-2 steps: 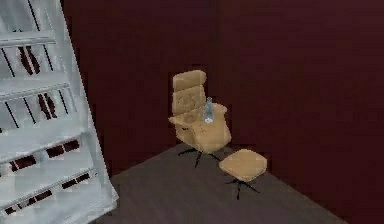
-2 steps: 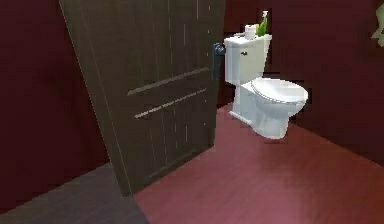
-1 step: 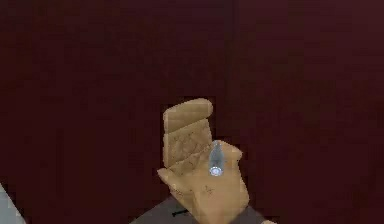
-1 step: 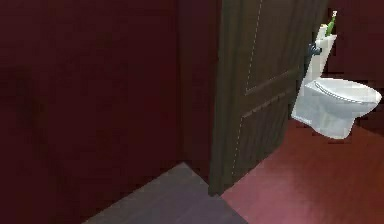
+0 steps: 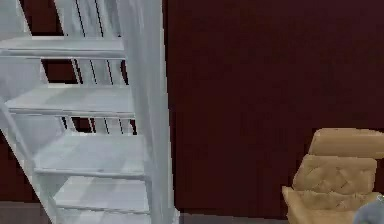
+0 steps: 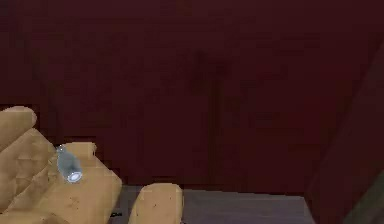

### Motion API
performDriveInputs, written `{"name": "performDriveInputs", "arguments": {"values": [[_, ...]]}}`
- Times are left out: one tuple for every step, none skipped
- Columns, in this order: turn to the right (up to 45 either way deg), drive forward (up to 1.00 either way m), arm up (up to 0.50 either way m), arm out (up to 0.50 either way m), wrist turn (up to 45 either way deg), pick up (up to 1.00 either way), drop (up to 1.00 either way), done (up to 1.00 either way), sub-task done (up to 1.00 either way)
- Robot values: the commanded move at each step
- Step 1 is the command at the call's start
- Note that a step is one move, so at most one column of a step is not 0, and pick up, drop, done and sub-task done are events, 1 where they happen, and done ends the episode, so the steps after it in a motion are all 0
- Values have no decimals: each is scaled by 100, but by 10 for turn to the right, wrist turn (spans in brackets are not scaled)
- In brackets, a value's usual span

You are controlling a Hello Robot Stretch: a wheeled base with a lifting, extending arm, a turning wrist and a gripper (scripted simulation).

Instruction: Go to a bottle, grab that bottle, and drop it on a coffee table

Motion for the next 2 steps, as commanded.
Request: {"name": "performDriveInputs", "arguments": {"values": [[-330, 0, 0, 0, 0, 0, 0, 0, 0], [450, 0, 0, 0, 0, 0, 0, 0, 0]]}}
